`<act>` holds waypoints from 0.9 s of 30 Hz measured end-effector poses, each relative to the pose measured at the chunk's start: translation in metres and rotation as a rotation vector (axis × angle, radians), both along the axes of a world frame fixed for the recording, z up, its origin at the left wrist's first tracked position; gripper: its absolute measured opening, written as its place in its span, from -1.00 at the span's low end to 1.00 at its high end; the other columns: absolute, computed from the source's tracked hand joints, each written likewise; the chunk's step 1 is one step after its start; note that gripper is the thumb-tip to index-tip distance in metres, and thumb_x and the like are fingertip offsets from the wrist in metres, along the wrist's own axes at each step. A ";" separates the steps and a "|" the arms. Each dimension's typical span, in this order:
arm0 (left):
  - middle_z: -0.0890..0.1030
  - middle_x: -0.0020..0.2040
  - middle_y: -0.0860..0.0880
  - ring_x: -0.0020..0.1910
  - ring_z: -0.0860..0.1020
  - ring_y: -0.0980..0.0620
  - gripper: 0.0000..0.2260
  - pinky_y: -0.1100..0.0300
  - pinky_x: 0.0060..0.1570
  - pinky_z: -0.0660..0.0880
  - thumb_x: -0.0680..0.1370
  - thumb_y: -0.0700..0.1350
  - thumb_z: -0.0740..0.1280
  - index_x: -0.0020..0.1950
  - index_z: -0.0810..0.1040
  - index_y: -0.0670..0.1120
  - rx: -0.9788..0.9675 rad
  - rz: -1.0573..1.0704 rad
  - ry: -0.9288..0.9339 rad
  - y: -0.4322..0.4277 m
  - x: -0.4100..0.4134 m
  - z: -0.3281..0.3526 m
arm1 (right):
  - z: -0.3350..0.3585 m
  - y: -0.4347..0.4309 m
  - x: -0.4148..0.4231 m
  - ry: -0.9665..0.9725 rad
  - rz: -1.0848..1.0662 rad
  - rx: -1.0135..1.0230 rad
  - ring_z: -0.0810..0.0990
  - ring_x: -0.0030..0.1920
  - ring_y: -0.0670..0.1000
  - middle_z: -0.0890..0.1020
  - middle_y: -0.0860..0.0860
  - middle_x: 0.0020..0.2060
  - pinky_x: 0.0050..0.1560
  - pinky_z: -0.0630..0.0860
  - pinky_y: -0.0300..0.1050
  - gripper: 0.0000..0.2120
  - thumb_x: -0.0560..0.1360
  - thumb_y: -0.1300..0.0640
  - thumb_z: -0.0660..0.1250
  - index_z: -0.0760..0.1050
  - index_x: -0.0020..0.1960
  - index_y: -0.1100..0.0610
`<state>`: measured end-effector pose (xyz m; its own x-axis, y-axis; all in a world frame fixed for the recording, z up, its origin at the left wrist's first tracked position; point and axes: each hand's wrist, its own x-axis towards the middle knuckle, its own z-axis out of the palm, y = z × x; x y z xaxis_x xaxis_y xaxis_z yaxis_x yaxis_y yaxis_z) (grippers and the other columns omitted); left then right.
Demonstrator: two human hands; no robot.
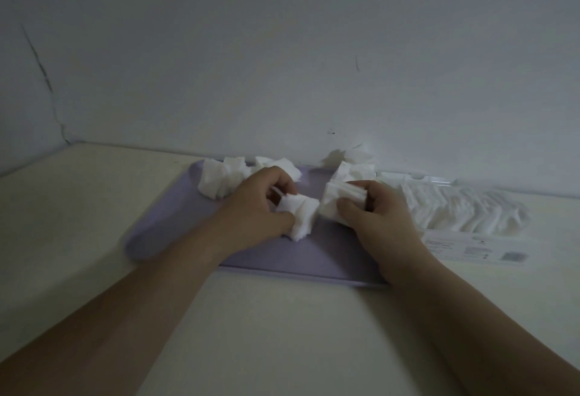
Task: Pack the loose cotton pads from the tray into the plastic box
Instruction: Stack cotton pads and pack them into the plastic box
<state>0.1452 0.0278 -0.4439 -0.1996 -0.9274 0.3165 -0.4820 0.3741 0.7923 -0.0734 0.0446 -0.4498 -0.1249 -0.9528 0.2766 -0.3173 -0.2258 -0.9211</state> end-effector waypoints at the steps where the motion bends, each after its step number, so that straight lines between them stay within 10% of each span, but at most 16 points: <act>1: 0.60 -0.14 0.04 -0.27 0.50 0.23 -0.72 0.34 -0.26 0.45 0.26 -0.19 0.45 -0.08 0.53 0.01 -0.021 -0.004 0.000 0.000 0.001 0.000 | 0.000 0.000 0.000 -0.003 0.000 0.000 0.68 -0.10 -0.09 0.72 -0.09 -0.14 -0.06 0.59 -0.14 -0.83 0.52 0.21 0.39 0.62 0.07 0.00; 10: 0.51 -0.27 -0.13 -0.32 0.46 -0.01 -0.78 0.15 -0.34 0.36 0.30 -0.14 0.41 -0.10 0.58 -0.18 0.183 -0.006 0.463 0.002 -0.008 0.018 | -0.001 -0.002 -0.001 -0.042 -0.037 -0.006 0.69 -0.11 -0.11 0.72 -0.09 -0.13 -0.09 0.60 -0.17 -0.83 0.52 0.17 0.42 0.61 0.07 -0.03; 22: 0.67 -0.13 0.00 -0.11 0.57 0.06 -0.67 0.08 0.03 0.48 0.28 -0.10 0.53 0.01 0.60 -0.12 0.175 -0.111 0.369 0.012 -0.018 -0.002 | -0.002 -0.003 -0.002 -0.222 0.111 0.037 0.72 -0.01 0.05 0.76 0.01 -0.09 0.17 0.60 0.17 -0.83 0.52 0.27 0.44 0.65 0.04 0.04; 27: 0.61 -0.18 -0.09 -0.16 0.53 0.01 -0.77 0.08 -0.12 0.47 0.32 -0.22 0.49 -0.08 0.54 -0.14 0.145 -0.104 0.445 0.014 -0.019 0.002 | -0.004 -0.004 -0.002 -0.200 0.088 0.012 0.73 0.01 0.07 0.76 0.00 -0.09 0.20 0.61 0.22 -0.86 0.48 0.18 0.47 0.66 0.01 0.00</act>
